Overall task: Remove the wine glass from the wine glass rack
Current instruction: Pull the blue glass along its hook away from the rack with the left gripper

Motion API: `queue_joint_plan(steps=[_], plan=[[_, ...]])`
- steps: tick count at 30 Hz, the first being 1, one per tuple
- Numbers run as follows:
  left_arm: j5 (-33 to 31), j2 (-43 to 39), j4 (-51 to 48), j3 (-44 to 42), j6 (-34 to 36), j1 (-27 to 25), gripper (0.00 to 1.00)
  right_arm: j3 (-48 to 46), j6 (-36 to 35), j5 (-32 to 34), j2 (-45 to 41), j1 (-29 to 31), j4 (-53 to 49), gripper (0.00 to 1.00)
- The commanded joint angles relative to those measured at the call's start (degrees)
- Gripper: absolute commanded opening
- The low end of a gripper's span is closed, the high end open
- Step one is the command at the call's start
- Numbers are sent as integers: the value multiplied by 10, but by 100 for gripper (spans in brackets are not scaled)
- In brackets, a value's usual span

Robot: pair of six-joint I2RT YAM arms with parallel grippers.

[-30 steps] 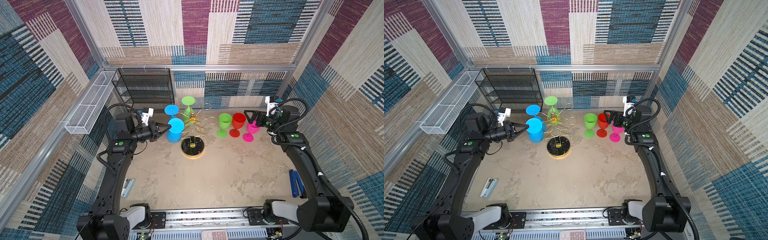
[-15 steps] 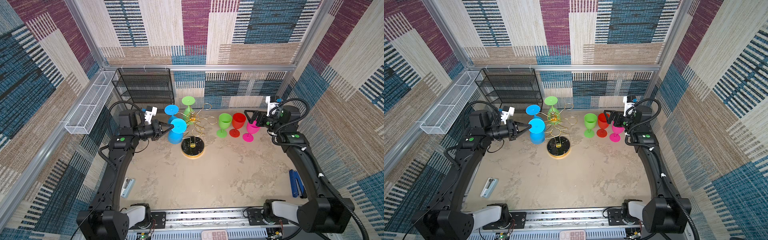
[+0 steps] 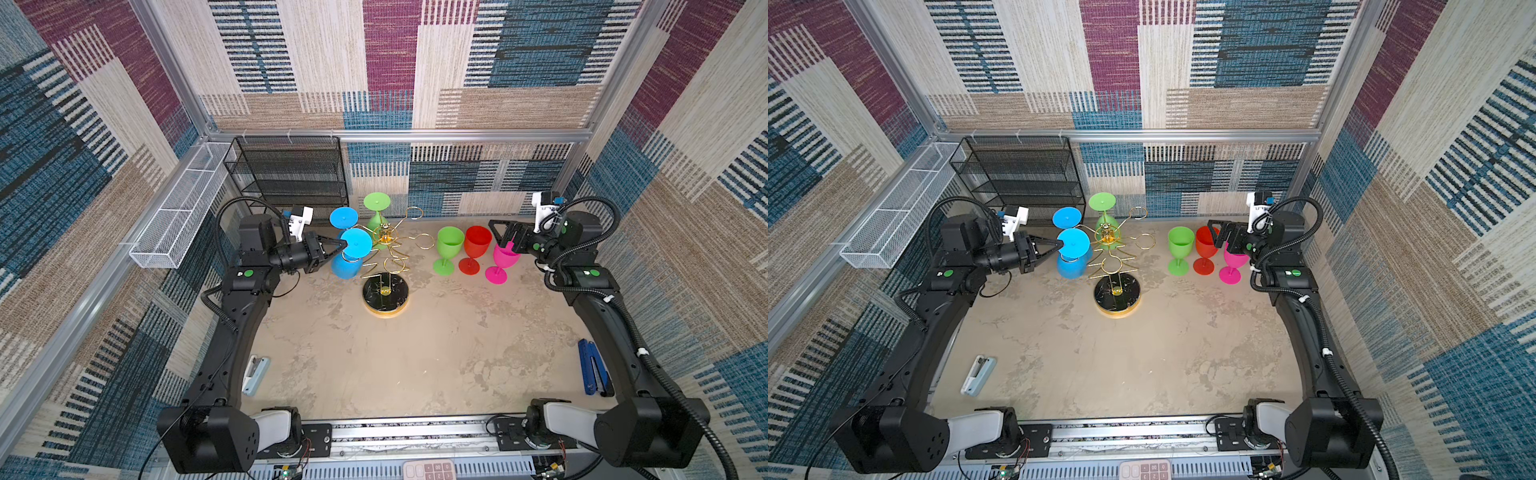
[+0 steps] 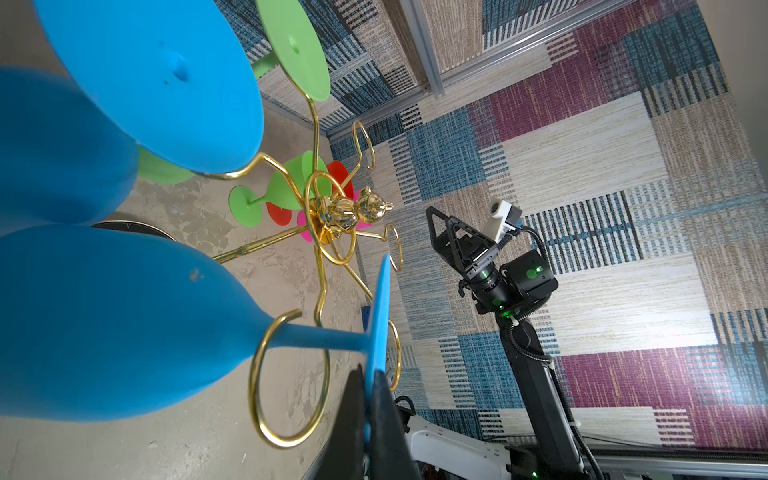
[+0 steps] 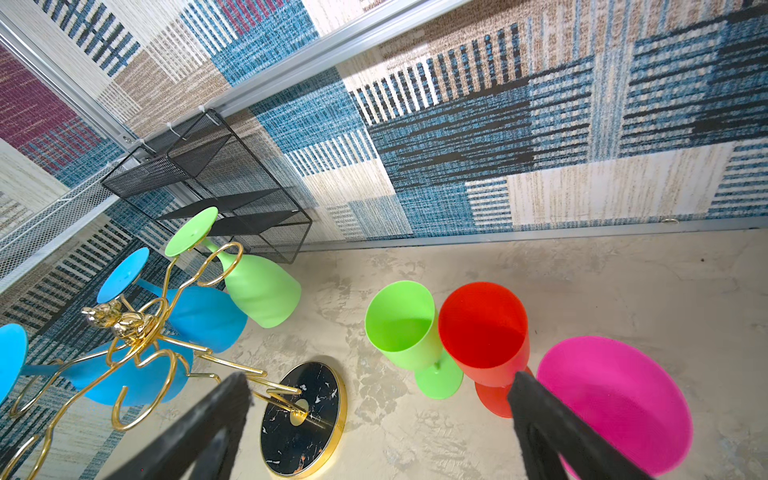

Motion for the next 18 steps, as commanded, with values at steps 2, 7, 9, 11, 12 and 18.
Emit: queue_joint_plan(steps=[2, 7, 9, 11, 12, 18], plan=[[0, 5, 53, 4, -23, 0, 0, -2, -3, 4, -3, 0, 15, 99], [1, 13, 64, 8, -28, -1, 0, -3, -3, 5, -4, 1, 13, 99], [4, 15, 64, 13, -27, -3, 0, -3, -4, 5, -4, 1, 14, 99], [5, 18, 64, 17, -26, -6, 0, -3, -4, 6, -4, 1, 13, 99], [5, 19, 64, 17, -25, -7, 0, -3, -4, 6, -5, 1, 13, 99], [4, 23, 63, 11, -21, -14, 0, -2, -3, 6, -6, 1, 12, 99]])
